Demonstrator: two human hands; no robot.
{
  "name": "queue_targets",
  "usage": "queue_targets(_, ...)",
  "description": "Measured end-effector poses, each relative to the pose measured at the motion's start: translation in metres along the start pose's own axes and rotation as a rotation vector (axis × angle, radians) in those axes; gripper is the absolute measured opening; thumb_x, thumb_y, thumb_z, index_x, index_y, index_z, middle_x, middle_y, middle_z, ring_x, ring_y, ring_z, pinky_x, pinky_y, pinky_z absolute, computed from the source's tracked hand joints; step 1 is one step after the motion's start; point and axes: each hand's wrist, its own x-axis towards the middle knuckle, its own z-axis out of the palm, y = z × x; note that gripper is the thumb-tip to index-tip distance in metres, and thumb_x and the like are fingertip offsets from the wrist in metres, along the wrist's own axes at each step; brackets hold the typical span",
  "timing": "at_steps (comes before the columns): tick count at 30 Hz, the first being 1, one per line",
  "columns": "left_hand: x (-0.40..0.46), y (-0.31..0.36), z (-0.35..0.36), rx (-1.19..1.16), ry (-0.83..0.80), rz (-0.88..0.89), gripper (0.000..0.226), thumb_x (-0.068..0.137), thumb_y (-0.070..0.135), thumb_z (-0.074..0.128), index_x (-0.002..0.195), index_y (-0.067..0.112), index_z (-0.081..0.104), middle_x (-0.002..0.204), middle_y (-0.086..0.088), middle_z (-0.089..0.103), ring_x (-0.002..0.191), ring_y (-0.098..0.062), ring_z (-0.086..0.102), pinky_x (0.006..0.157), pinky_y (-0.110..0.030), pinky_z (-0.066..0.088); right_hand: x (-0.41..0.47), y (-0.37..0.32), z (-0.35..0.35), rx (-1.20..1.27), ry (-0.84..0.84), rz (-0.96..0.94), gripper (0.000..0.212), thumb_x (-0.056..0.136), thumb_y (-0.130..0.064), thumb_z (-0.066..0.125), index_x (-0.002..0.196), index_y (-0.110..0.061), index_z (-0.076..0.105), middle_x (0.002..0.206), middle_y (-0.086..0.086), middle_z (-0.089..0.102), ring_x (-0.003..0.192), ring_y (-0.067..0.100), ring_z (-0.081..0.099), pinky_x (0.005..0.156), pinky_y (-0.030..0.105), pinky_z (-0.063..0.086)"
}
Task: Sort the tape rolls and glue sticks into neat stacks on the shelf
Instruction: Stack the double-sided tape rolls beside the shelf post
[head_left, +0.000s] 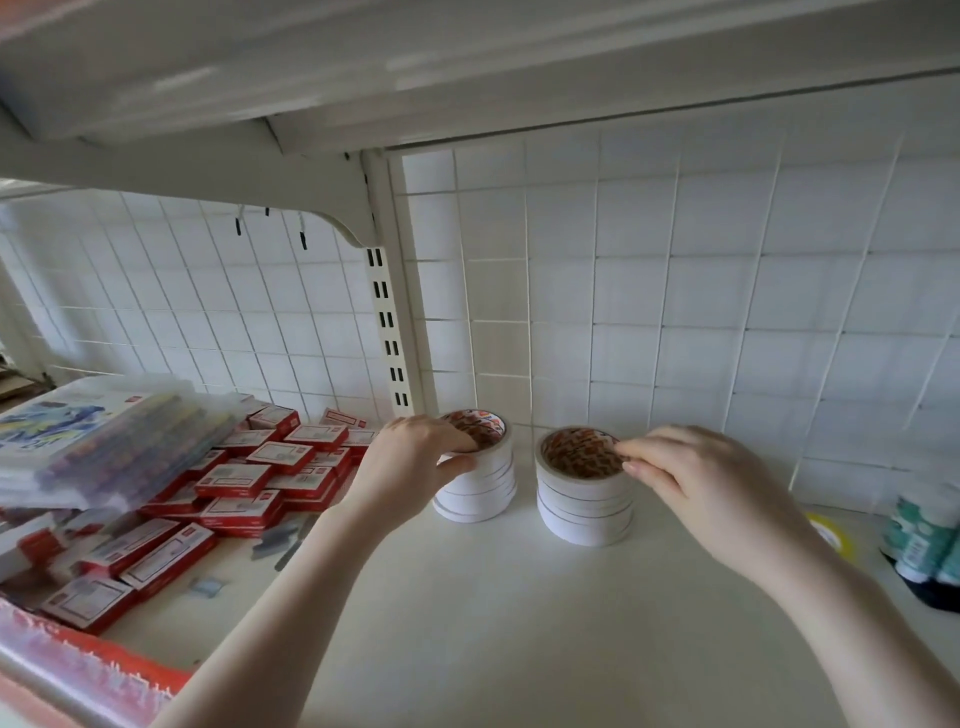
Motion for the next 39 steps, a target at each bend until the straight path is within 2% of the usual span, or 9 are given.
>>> queue_targets(5, 0.001, -0.003, -0.001, -0.046, -0.021, 0.014, 0.012, 0.083, 0.029, 0.066, 0.089, 0.022, 0.073, 0.083, 0.004, 0.07, 0.083, -0.02, 0.06, 0.075, -0.035, 0.046, -0.001, 0.005, 0.001, -0.034, 0.014, -0.019, 0.01, 0.084, -0.018, 0.068, 0.093, -0.018, 0.071, 0.079, 0.0, 0.065, 0.072, 0.031, 0.062, 0.06, 0.045, 0.053)
queue_targets(8, 0.002, -0.004, -0.004, -0.059, -0.04, 0.023, 0.023, 0.08, 0.038, 0.058, 0.088, 0.022, 0.073, 0.081, 0.004, 0.07, 0.081, -0.019, 0.061, 0.073, -0.032, 0.046, -0.001, 0.006, 0.002, -0.047, 0.008, -0.025, 0.009, 0.082, -0.017, 0.07, 0.091, -0.019, 0.071, 0.077, 0.0, 0.065, 0.07, 0.031, 0.062, 0.058, 0.043, 0.052)
queue_targets(14, -0.001, -0.007, -0.007, -0.052, -0.033, 0.028, 0.017, 0.084, 0.026, 0.067, 0.1, 0.025, 0.072, 0.091, 0.009, 0.07, 0.086, -0.013, 0.06, 0.075, -0.024, 0.041, -0.002, 0.008, 0.005, -0.08, -0.041, 0.019, 0.009, 0.087, -0.024, 0.062, 0.091, -0.021, 0.07, 0.08, -0.002, 0.064, 0.076, 0.028, 0.061, 0.064, 0.04, 0.051)
queue_targets(20, -0.014, 0.006, -0.007, 0.016, 0.091, 0.005, 0.027, 0.077, 0.019, 0.074, 0.104, 0.017, 0.071, 0.1, 0.002, 0.068, 0.095, -0.021, 0.06, 0.077, -0.033, 0.048, -0.006, 0.006, 0.003, -0.121, -0.104, 0.097, 0.019, 0.092, -0.033, 0.053, 0.092, -0.019, 0.067, 0.086, -0.001, 0.063, 0.086, 0.026, 0.06, 0.07, 0.037, 0.047)
queue_targets(25, -0.035, 0.039, -0.009, 0.041, 0.264, -0.115, 0.028, 0.076, 0.014, 0.076, 0.103, 0.013, 0.07, 0.102, 0.0, 0.068, 0.093, -0.025, 0.06, 0.076, -0.027, 0.041, -0.023, 0.016, -0.013, -0.176, -0.121, 0.224, 0.026, 0.094, -0.038, 0.047, 0.103, -0.02, 0.064, 0.098, 0.001, 0.063, 0.1, 0.025, 0.056, 0.077, 0.035, 0.045)
queue_targets(29, -0.056, 0.077, -0.004, 0.027, 0.317, -0.202, 0.027, 0.078, 0.015, 0.073, 0.104, 0.014, 0.069, 0.104, 0.001, 0.066, 0.094, -0.024, 0.059, 0.076, -0.028, 0.04, -0.056, 0.022, -0.03, -0.224, -0.124, 0.28, 0.027, 0.094, -0.035, 0.047, 0.109, -0.019, 0.063, 0.104, 0.002, 0.064, 0.102, 0.026, 0.056, 0.082, 0.035, 0.045)
queue_targets(34, -0.082, 0.125, 0.004, 0.026, 0.277, -0.219, 0.031, 0.072, 0.013, 0.078, 0.101, 0.011, 0.069, 0.1, -0.003, 0.067, 0.09, -0.029, 0.062, 0.071, -0.035, 0.048, -0.111, 0.025, -0.057, -0.259, -0.055, 0.341, 0.012, 0.077, -0.02, 0.072, 0.084, -0.012, 0.069, 0.079, 0.008, 0.066, 0.074, 0.032, 0.061, 0.062, 0.036, 0.048)
queue_targets(36, -0.088, 0.14, 0.006, 0.015, 0.26, -0.223, 0.031, 0.074, 0.016, 0.077, 0.104, 0.012, 0.068, 0.102, -0.003, 0.067, 0.094, -0.029, 0.061, 0.073, -0.038, 0.05, -0.139, 0.028, -0.068, -0.293, -0.016, 0.38, 0.018, 0.064, -0.015, 0.083, 0.073, -0.01, 0.068, 0.066, 0.01, 0.063, 0.06, 0.033, 0.06, 0.052, 0.035, 0.048)
queue_targets(39, -0.097, 0.165, 0.013, -0.011, 0.232, -0.227, 0.033, 0.079, 0.02, 0.072, 0.11, 0.011, 0.066, 0.108, -0.003, 0.066, 0.101, -0.03, 0.058, 0.079, -0.04, 0.049, -0.181, 0.029, -0.088, -0.346, 0.007, 0.503, 0.017, 0.066, -0.015, 0.081, 0.076, -0.008, 0.07, 0.071, 0.012, 0.063, 0.066, 0.035, 0.06, 0.057, 0.038, 0.048)
